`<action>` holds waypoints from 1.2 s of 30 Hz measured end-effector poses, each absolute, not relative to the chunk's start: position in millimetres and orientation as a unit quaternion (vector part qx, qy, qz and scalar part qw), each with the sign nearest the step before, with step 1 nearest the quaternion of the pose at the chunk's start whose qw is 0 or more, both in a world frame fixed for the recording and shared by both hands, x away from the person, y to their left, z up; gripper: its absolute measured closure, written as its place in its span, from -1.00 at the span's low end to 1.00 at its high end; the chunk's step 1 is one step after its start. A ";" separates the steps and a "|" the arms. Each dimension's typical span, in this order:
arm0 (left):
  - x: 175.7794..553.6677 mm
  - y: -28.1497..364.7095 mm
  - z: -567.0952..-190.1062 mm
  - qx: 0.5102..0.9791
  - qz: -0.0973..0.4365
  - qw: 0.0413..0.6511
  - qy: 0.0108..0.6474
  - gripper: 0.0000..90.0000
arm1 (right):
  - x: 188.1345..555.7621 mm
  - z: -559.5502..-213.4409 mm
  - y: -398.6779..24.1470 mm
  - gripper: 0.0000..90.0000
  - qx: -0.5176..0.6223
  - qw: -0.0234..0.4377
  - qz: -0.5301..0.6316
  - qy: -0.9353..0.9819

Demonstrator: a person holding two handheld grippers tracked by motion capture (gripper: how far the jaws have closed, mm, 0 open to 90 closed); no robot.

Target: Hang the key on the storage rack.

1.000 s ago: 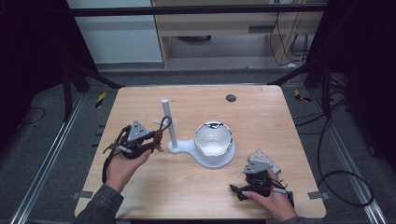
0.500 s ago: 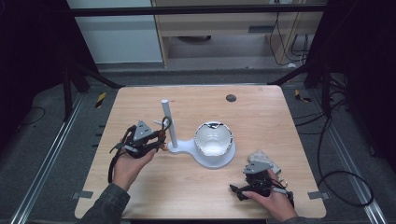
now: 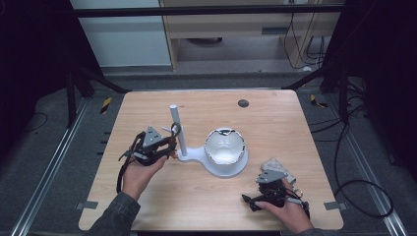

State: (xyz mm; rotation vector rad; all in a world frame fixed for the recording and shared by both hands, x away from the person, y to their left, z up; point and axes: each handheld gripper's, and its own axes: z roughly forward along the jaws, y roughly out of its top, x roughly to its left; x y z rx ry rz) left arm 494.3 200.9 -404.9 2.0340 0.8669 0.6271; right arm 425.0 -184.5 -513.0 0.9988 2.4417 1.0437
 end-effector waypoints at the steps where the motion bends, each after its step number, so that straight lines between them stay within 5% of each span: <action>1: 494.3 200.9 -404.9 0.807 0.249 0.409 0.344 0.45 | 425.0 -513.0 -184.5 -0.94 0.348 0.152 0.364 0.851; 36: 494.8 197.4 -408.4 0.808 0.240 0.407 0.353 0.37 | 424.8 -513.1 -184.9 -0.94 0.347 0.152 0.364 0.851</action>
